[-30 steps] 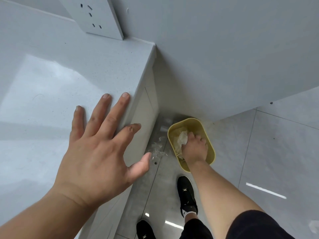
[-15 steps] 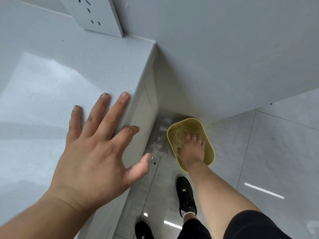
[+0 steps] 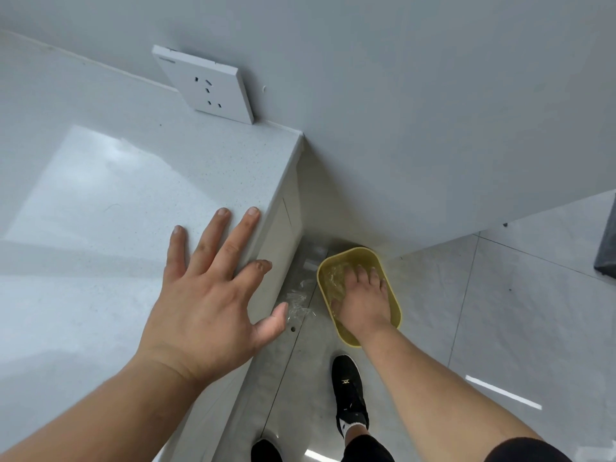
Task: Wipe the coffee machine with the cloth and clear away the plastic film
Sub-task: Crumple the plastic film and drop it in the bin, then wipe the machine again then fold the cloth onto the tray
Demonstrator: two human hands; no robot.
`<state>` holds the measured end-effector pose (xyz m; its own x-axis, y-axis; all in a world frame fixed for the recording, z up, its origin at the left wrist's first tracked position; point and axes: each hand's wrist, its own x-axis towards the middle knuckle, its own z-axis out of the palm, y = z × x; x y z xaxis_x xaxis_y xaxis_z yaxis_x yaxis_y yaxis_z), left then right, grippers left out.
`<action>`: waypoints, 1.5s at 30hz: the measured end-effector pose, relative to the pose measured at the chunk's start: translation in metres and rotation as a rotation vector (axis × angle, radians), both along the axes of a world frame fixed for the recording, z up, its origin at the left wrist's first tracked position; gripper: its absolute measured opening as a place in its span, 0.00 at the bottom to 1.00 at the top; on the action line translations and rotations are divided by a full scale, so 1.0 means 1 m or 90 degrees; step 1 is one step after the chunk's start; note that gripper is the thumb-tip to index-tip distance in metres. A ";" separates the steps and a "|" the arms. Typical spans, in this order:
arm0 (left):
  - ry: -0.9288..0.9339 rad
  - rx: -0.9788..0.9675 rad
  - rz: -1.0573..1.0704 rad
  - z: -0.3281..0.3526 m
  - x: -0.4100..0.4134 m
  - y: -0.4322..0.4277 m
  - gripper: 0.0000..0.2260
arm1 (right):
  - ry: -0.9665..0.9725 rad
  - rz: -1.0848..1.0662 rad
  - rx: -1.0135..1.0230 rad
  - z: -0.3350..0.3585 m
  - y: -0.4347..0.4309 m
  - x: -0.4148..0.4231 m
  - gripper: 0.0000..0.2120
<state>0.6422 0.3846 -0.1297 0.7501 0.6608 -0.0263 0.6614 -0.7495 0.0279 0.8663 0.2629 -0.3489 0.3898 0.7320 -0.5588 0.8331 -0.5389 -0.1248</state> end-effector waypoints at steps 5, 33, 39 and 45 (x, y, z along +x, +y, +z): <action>0.015 0.010 0.003 0.000 0.000 0.001 0.27 | 0.001 0.013 0.028 0.037 -0.004 -0.002 0.40; -0.005 -0.086 0.230 0.187 -0.005 -0.035 0.38 | -0.031 0.194 0.266 0.392 0.006 0.006 0.41; -0.050 -0.029 0.253 0.241 -0.024 -0.037 0.37 | -0.074 0.224 0.325 0.448 0.020 -0.010 0.41; -0.091 0.017 0.262 0.285 -0.045 -0.044 0.38 | -0.105 0.233 0.369 0.494 0.029 -0.035 0.42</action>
<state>0.5977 0.3409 0.1550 0.4185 0.9047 0.0800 0.8963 -0.4256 0.1248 0.8315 0.2923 0.1449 0.1078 0.9942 0.0066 0.9810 -0.1053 -0.1629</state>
